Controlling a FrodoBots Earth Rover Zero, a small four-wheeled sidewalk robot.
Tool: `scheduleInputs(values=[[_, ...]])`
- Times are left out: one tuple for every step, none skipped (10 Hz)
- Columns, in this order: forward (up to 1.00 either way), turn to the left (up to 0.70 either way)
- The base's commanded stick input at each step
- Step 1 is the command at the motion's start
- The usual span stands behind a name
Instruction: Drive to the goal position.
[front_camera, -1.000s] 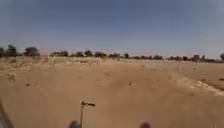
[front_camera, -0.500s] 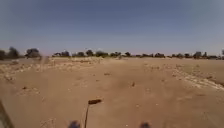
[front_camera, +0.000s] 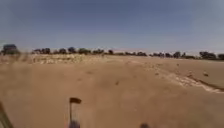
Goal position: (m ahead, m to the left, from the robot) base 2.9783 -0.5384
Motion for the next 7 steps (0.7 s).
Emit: scheduleInputs(values=[[0.50,0.00],[0.50,0.00],[0.50,0.00],[0.50,0.00],[0.50,0.00],[0.50,0.00],[0.50,0.00]])
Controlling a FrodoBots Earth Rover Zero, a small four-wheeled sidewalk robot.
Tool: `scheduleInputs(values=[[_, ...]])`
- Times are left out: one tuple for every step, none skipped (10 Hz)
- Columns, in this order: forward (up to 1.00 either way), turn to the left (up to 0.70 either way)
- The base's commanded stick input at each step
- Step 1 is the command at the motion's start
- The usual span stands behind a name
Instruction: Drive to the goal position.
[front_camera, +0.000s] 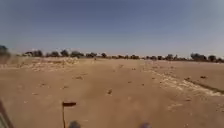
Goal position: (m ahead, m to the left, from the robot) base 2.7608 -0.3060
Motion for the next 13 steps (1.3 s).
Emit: scheduleInputs(values=[[0.50,0.00],[0.50,0.00],[0.50,0.00],[0.50,0.00],[0.50,0.00],[0.50,0.00],[0.50,0.00],[0.50,0.00],[0.50,0.00],[0.50,0.00],[0.50,0.00],[0.50,0.00],[0.50,0.00]])
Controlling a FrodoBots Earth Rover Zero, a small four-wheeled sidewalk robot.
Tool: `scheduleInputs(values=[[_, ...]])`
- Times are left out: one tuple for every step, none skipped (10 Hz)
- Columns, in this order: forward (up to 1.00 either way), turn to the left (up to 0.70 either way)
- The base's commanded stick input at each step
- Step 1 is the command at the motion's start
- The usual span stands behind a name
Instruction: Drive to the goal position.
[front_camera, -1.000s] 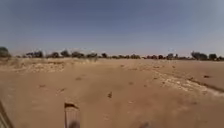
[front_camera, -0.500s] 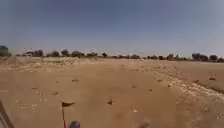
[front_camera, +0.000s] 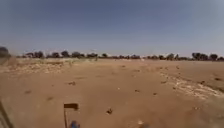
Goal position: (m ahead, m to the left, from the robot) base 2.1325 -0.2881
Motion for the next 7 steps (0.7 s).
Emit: scheduleInputs(values=[[0.50,0.00],[0.50,0.00],[0.50,0.00],[0.50,0.00],[0.50,0.00],[0.50,0.00],[0.50,0.00]])
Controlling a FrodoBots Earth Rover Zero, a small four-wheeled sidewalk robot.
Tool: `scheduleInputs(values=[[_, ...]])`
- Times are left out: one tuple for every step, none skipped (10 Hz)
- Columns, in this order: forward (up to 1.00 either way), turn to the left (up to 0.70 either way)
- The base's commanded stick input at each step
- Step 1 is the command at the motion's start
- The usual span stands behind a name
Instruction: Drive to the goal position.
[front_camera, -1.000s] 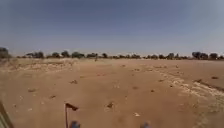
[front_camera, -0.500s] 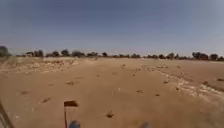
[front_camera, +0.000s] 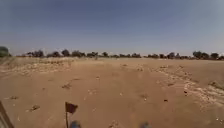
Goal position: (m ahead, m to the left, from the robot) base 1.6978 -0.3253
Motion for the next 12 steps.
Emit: scheduleInputs(values=[[0.50,0.00],[0.50,0.00],[0.50,0.00],[0.50,0.00],[0.50,0.00],[0.50,-0.04],[0.50,-0.03],[0.50,-0.02],[0.50,-0.01],[0.50,0.00],[0.50,0.00],[0.50,0.00]])
